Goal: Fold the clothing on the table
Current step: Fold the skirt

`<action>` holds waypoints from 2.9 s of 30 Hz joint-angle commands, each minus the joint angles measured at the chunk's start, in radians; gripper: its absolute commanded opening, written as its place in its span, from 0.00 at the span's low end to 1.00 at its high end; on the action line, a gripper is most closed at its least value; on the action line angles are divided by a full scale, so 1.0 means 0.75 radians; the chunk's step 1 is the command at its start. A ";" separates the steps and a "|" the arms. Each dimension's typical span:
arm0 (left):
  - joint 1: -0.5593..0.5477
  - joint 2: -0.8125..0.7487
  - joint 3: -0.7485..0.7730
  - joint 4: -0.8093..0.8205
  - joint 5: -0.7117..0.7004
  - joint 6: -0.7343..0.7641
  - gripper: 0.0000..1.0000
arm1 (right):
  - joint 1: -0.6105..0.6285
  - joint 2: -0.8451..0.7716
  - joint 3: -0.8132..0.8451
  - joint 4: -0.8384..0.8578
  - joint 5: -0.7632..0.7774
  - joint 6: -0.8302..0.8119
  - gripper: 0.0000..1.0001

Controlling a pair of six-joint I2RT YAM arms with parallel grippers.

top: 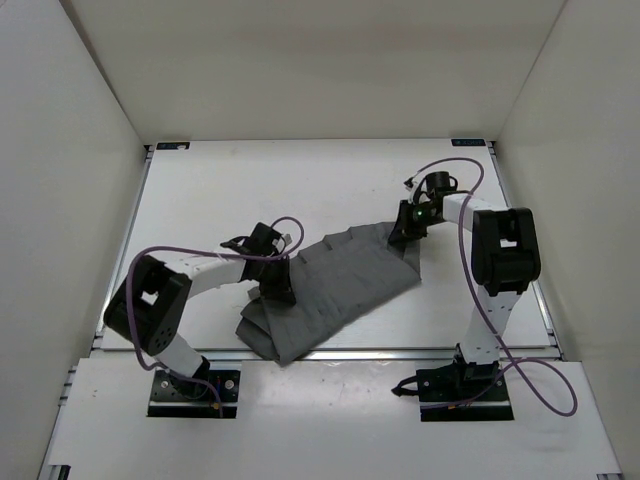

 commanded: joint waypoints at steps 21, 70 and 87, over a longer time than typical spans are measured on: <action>0.158 0.807 1.237 -0.532 -0.208 0.408 0.00 | -0.147 -0.126 0.031 0.014 0.186 0.131 0.10; 0.142 0.438 0.613 -0.380 -0.300 0.359 0.10 | -0.002 -0.237 -0.266 0.030 0.295 0.145 0.02; -0.030 0.902 1.210 -0.264 0.033 0.255 0.00 | 0.245 -0.362 0.225 0.185 -0.090 0.265 0.00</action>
